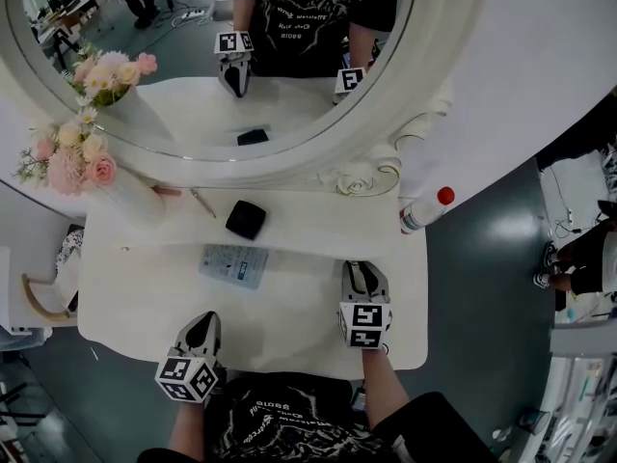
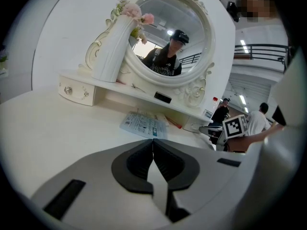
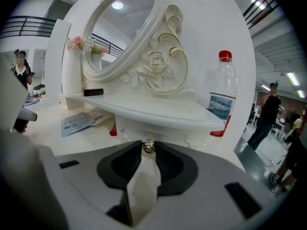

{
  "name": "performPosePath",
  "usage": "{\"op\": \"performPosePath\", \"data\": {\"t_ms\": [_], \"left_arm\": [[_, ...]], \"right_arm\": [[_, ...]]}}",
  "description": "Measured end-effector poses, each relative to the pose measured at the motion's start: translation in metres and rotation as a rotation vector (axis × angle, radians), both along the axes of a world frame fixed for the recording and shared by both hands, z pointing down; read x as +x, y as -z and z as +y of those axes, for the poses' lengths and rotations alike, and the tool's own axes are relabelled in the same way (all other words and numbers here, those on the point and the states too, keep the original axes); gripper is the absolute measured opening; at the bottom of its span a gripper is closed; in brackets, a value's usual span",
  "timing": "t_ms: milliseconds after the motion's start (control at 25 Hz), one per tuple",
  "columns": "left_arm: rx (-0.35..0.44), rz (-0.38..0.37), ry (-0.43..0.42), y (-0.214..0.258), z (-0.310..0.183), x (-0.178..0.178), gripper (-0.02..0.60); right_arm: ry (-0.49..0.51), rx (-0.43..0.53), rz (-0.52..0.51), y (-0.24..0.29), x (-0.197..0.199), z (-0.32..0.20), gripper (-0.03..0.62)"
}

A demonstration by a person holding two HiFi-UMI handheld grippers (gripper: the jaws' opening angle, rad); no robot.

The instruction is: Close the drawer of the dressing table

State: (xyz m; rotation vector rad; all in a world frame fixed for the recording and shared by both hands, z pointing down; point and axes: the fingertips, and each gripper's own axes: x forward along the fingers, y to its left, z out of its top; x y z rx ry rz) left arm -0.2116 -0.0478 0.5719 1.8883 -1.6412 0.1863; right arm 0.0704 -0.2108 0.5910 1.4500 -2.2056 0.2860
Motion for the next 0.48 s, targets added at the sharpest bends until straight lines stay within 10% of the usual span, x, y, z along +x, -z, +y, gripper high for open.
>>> {"op": "performPosePath", "data": {"t_ms": [480], "left_arm": [[-0.013, -0.011, -0.016, -0.0029, 0.0000, 0.0013, 0.015]], "right_arm": [[-0.024, 0.004, -0.065, 0.0005, 0.0008, -0.0050, 0.103]]}}
